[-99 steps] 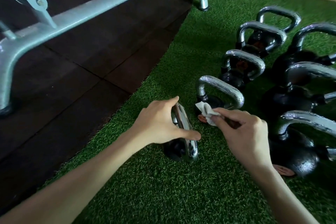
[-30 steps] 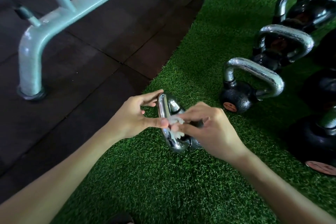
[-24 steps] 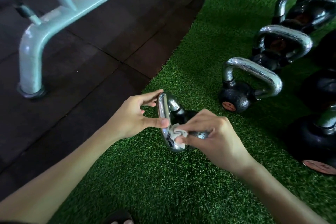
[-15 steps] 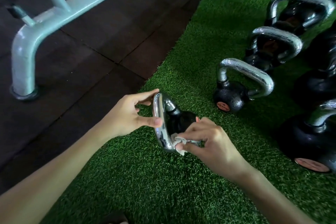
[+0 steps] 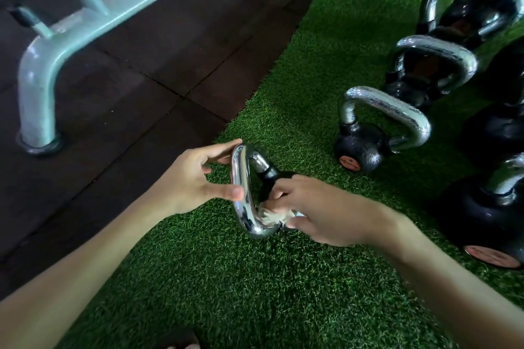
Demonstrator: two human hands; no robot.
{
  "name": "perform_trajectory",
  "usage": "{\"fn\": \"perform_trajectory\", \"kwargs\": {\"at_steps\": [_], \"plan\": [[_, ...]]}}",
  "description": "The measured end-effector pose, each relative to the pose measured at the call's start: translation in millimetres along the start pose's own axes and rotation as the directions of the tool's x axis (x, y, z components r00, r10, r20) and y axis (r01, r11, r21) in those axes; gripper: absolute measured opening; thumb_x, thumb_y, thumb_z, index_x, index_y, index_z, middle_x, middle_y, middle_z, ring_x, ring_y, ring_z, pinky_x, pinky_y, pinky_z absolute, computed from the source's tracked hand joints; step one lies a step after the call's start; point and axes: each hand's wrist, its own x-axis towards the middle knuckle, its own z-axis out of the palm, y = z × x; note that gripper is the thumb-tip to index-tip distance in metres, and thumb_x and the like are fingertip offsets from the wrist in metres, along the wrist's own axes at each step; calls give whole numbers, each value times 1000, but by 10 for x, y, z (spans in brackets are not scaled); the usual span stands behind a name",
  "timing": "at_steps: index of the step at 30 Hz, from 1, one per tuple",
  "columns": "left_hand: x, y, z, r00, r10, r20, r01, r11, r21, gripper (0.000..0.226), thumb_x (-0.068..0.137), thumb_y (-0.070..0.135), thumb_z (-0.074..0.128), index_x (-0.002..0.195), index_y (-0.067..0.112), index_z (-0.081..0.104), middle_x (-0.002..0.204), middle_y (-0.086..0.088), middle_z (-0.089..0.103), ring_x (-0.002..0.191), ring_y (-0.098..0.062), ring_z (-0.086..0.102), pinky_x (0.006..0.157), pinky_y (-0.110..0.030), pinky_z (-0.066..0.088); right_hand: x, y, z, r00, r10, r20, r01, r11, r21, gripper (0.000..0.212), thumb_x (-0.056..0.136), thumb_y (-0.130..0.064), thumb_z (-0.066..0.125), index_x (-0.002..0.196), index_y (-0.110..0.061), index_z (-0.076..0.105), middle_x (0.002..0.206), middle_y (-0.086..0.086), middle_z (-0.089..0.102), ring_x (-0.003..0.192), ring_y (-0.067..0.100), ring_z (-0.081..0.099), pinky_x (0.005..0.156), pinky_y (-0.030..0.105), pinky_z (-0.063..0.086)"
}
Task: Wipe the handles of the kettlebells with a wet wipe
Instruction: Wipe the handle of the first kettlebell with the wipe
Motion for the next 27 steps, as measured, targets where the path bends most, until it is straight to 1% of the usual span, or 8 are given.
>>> {"fn": "perform_trajectory", "kwargs": {"at_steps": [3, 10, 13, 14, 16, 18, 22, 27], "plan": [[14, -9, -12, 1000, -4, -4, 4, 1000, 11, 126, 37, 92, 72, 149, 38, 48, 132, 31, 59, 123, 14, 53, 99, -25, 43, 35, 35, -52, 998, -13, 59, 16, 999, -39, 42, 98, -6, 58, 136, -25, 60, 133, -11, 59, 118, 8, 52, 108, 27, 40], [18, 5, 23, 1000, 19, 3, -19, 1000, -3, 126, 37, 90, 74, 149, 38, 48, 134, 36, 58, 126, 14, 52, 99, -23, 40, 240, 76, -57, 996, 39, 83, -54, 979, 198, 29, 96, -5, 63, 124, -10, 69, 125, 1, 69, 108, 12, 68, 99, 31, 54], [22, 10, 40, 1000, 28, -2, -28, 1000, -2, 124, 38, 91, 72, 149, 39, 48, 136, 36, 57, 128, 14, 49, 99, -25, 40, 265, 16, 19, 995, 81, 58, -96, 931, 351, 22, 97, -11, 63, 117, -10, 70, 109, 2, 72, 85, 21, 72, 80, 42, 61], [25, 6, 48, 1000, 29, -4, -29, 1000, -5, 124, 39, 92, 72, 149, 39, 48, 136, 35, 57, 128, 14, 49, 99, -25, 41, 259, 3, 38, 994, 103, 39, -110, 907, 407, 21, 97, -12, 63, 116, -11, 71, 102, 0, 71, 74, 20, 71, 68, 41, 62], [37, -1, 64, 999, 31, -14, -32, 999, -12, 123, 40, 92, 71, 149, 38, 48, 135, 33, 59, 127, 13, 51, 101, -27, 42, 242, 6, 73, 984, 176, -18, -140, 838, 527, 21, 95, -12, 66, 115, -13, 73, 94, -9, 69, 56, 5, 64, 50, 20, 53], [51, -1, 77, 999, 30, -21, -31, 999, -23, 124, 41, 93, 70, 149, 37, 48, 135, 31, 60, 126, 12, 52, 102, -27, 42, 222, 26, 130, 963, 257, -84, -151, 770, 620, 19, 93, -11, 69, 111, -13, 75, 88, -14, 68, 51, -9, 58, 45, 8, 42], [83, 12, 76, 999, 44, -22, -44, 999, -21, 124, 42, 93, 69, 149, 35, 49, 137, 26, 61, 127, 9, 53, 102, -30, 43, 180, 55, 231, 955, 269, -124, -130, 756, 641, 17, 90, -15, 73, 105, -21, 77, 80, -11, 73, 48, 6, 51, 45, 20, 40], [107, 23, 81, 998, 53, -21, -54, 998, -28, 120, 45, 92, 70, 149, 35, 49, 138, 26, 61, 128, 8, 53, 101, -29, 43, 236, 19, 179, 908, 353, -223, -121, 733, 670, 18, 90, -10, 74, 107, -13, 77, 87, -15, 71, 53, -8, 61, 47, 7, 43]]}}
